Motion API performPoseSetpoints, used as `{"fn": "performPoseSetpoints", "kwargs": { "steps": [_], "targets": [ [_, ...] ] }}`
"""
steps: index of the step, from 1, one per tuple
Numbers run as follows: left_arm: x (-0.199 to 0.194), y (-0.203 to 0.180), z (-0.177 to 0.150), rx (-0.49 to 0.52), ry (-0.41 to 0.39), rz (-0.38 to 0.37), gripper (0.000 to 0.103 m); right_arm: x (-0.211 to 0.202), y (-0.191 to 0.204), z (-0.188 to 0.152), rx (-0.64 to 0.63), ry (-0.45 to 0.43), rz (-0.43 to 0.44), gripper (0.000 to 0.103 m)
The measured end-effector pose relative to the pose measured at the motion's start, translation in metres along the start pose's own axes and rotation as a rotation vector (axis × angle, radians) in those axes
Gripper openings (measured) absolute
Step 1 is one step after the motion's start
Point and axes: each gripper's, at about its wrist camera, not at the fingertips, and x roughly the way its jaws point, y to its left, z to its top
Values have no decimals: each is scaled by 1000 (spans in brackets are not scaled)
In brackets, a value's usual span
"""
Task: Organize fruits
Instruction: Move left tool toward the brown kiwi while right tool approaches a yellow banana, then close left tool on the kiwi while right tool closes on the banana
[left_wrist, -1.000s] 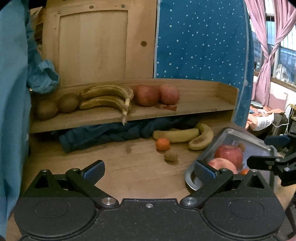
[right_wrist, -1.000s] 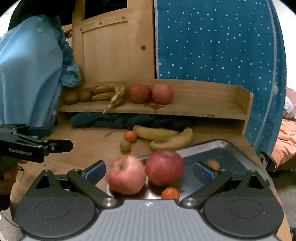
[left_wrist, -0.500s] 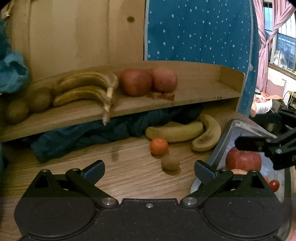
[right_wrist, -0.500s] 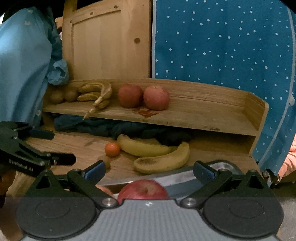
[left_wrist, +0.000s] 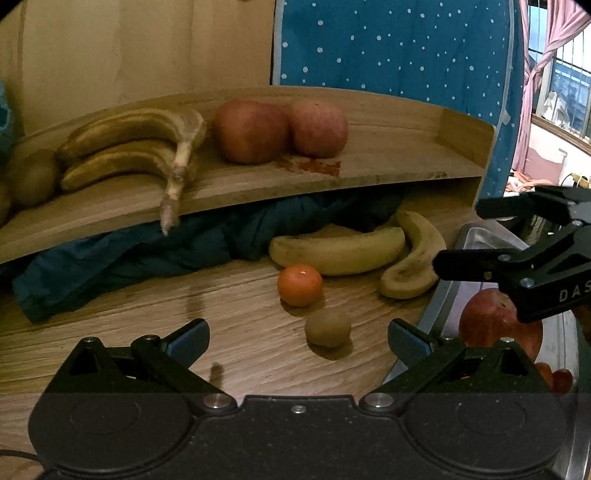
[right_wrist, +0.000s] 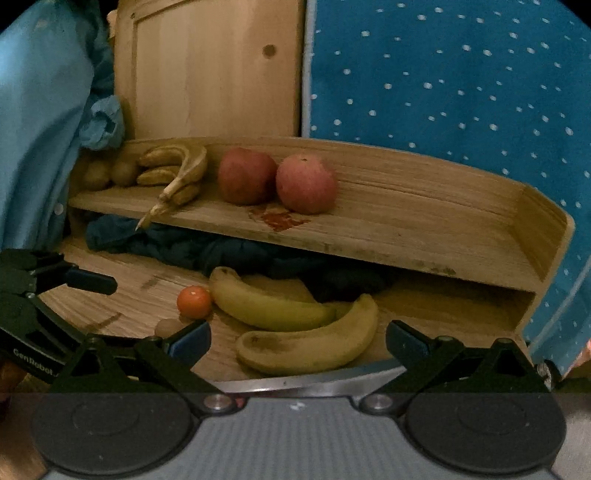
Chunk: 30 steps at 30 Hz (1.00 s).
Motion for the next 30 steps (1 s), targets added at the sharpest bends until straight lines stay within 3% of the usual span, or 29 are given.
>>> {"fn": "performPoseSetpoints", "kwargs": {
  "steps": [9, 18, 26, 30],
  "targets": [
    [11, -4, 1, 17, 24, -38, 87, 32, 7, 23, -176, 54, 101, 101],
    [17, -7, 3, 16, 38, -71, 68, 60, 18, 34, -318, 105, 162, 82],
    [23, -7, 4, 15, 50, -89, 35, 77, 29, 36, -435, 160, 188, 59],
    [22, -5, 4, 7, 48, -93, 32, 85, 36, 35, -478, 180, 213, 59]
  ]
}}
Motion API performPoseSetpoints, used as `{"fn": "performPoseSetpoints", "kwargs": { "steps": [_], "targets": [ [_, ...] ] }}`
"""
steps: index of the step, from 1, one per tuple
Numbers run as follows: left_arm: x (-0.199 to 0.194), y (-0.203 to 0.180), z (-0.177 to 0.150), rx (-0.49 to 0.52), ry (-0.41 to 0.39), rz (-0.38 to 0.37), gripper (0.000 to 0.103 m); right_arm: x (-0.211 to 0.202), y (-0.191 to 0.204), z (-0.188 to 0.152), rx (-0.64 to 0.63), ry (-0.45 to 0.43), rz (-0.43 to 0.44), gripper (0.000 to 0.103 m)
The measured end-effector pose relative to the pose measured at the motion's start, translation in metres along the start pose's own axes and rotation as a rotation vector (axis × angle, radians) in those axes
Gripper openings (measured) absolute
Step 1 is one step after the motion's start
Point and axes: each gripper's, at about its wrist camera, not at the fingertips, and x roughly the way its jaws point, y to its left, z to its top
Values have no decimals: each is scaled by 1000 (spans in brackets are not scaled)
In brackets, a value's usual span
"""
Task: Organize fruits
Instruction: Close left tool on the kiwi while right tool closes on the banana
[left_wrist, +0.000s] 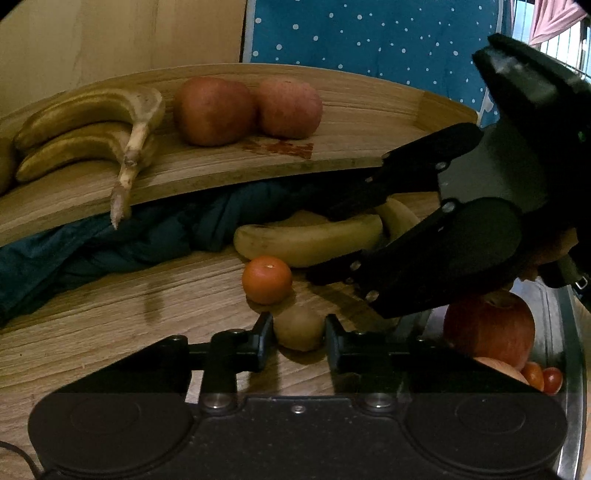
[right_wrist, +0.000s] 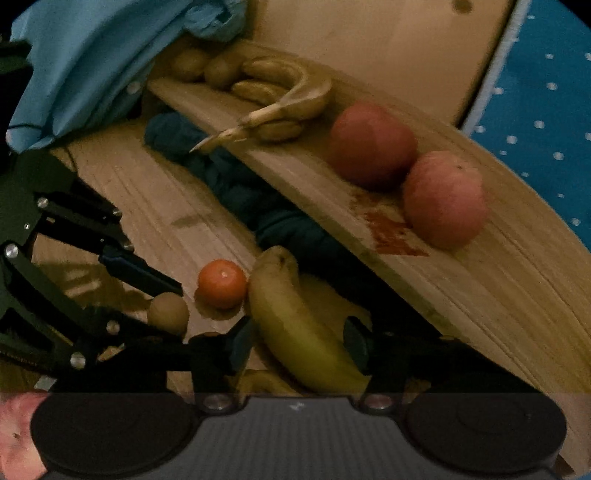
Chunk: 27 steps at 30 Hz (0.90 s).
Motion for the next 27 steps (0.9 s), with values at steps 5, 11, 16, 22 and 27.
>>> {"fn": "performPoseSetpoints", "kwargs": {
  "steps": [5, 11, 16, 22, 27],
  "targets": [
    [-2, 1, -1, -7, -4, 4, 32, 6, 2, 2, -8, -14, 1, 53],
    [-7, 3, -2, -21, -13, 11, 32, 4, 14, 2, -35, -47, -22, 46],
    [-15, 5, -5, -35, -23, 17, 32, 3, 16, 5, -42, -42, -28, 44],
    [-21, 11, -8, -56, -29, 29, 32, 2, 14, 6, -49, -38, 2, 45],
    [-24, 10, -9, -60, -36, 28, 32, 8, 15, 7, -67, -26, 9, 49]
  ]
}}
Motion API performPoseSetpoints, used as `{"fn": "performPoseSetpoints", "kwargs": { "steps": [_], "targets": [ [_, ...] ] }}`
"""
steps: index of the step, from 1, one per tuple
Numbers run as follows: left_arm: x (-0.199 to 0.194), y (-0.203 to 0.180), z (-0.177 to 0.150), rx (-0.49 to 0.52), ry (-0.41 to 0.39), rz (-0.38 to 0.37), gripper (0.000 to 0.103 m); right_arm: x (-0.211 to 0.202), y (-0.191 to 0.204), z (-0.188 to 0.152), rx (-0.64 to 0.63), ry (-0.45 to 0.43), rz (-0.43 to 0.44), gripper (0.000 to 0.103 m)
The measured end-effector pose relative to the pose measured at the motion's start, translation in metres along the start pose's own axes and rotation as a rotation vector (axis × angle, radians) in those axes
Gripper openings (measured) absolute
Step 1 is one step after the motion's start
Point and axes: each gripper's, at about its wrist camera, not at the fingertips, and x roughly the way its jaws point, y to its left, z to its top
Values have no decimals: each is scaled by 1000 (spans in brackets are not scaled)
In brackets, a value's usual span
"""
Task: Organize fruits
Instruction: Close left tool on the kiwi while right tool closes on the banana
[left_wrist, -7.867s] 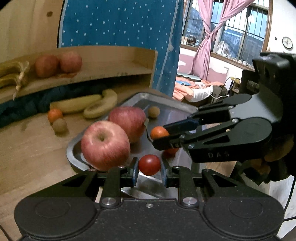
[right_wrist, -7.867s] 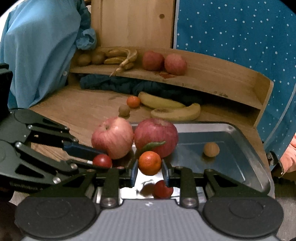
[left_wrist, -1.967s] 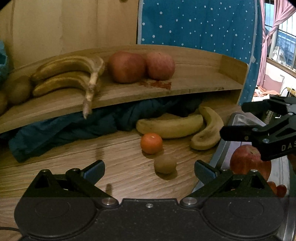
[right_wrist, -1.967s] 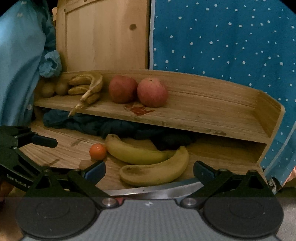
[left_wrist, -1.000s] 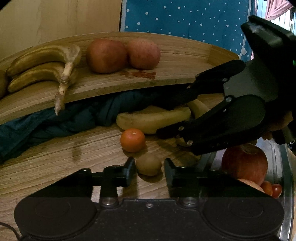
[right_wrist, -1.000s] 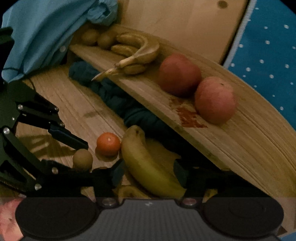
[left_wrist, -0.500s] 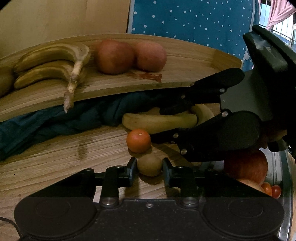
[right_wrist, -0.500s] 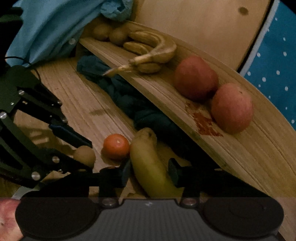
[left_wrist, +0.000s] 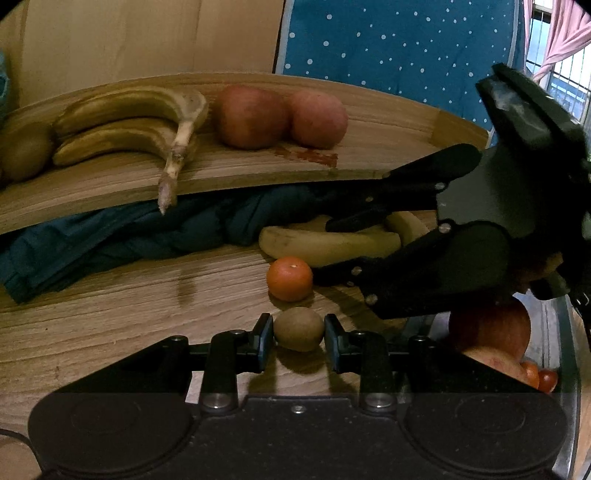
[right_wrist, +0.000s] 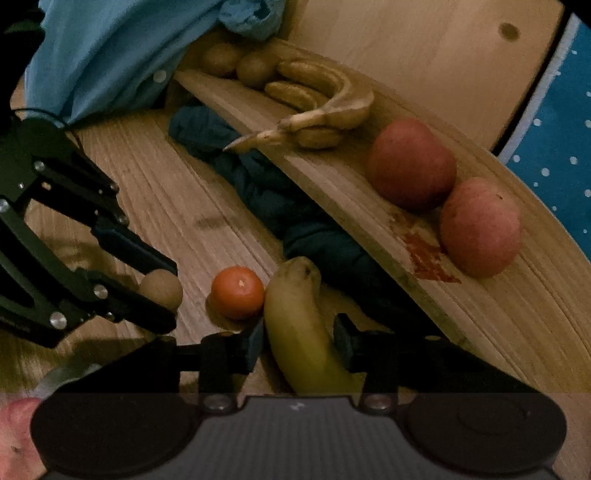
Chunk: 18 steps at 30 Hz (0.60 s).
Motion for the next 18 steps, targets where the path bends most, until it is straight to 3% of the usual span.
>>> {"fn": "performPoseSetpoints", "kwargs": {
  "steps": [3, 18],
  "targets": [
    [-3, 0, 0, -4, -7, -3, 32, 2, -5, 0, 43, -8, 19, 46],
    [-12, 1, -1, -18, -30, -5, 32, -19, 13, -3, -1, -92, -75, 38]
  ]
}}
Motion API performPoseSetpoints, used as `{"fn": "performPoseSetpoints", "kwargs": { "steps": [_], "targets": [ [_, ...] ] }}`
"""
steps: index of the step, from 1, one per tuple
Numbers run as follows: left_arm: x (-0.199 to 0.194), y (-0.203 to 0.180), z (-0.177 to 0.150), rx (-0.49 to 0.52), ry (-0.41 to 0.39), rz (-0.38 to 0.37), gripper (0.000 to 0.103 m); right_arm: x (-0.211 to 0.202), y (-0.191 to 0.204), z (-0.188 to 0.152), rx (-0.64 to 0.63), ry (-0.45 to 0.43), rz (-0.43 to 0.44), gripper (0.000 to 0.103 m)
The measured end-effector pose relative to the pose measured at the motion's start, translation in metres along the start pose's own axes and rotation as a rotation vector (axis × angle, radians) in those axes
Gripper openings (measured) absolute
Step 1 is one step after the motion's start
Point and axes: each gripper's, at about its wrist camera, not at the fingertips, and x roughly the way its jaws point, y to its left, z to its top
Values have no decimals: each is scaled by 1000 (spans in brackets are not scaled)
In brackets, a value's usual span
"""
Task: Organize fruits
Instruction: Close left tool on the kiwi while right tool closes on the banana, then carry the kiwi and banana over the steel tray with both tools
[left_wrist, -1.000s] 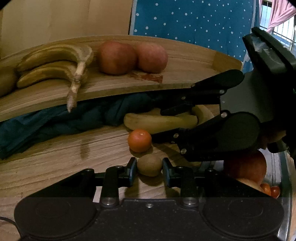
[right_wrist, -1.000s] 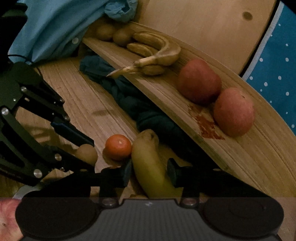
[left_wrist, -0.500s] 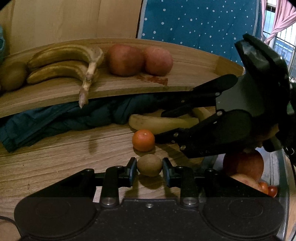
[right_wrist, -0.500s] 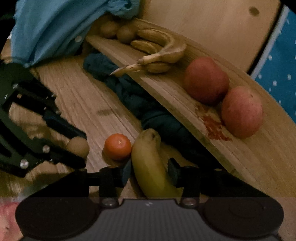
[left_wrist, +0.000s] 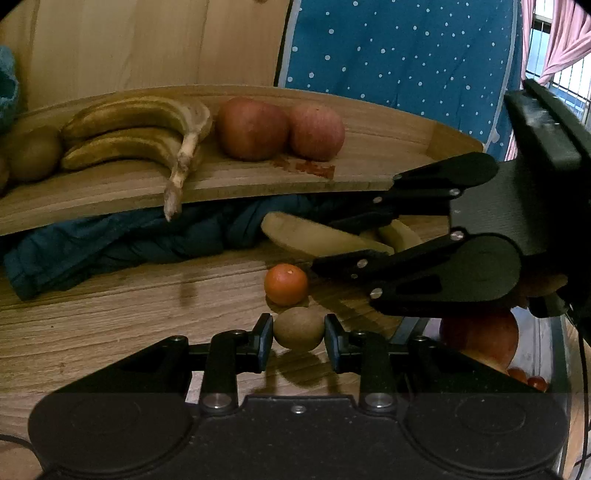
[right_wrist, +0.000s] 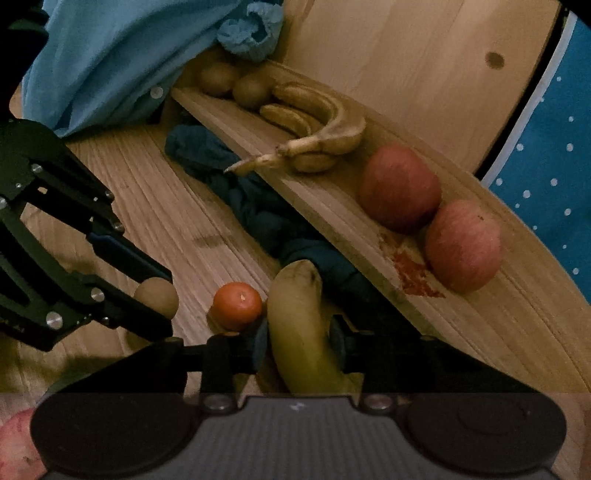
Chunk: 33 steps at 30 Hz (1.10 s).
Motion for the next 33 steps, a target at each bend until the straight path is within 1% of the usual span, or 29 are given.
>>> {"fn": "performPoseSetpoints", "kwargs": {
  "steps": [6, 12, 17, 21, 26, 33],
  "targets": [
    [-2, -1, -1, 2, -7, -4, 32, -23, 0, -1, 41, -85, -41, 36],
    [-7, -6, 1, 8, -20, -8, 32, -36, 6, -4, 65, -135, -79, 35],
    [-12, -12, 5, 15, -38, -16, 32, -64, 5, -4, 124, -215, -112, 35],
    [-16, -19, 7, 23, -51, -38, 32, -87, 1, -6, 162, -260, -155, 34],
    [-16, -27, 7, 38, -51, -80, 32, -113, 0, -14, 185, -268, -206, 34],
    [-16, -37, 7, 50, -58, -117, 32, -136, 3, -32, 209, -230, -267, 34]
  ]
}}
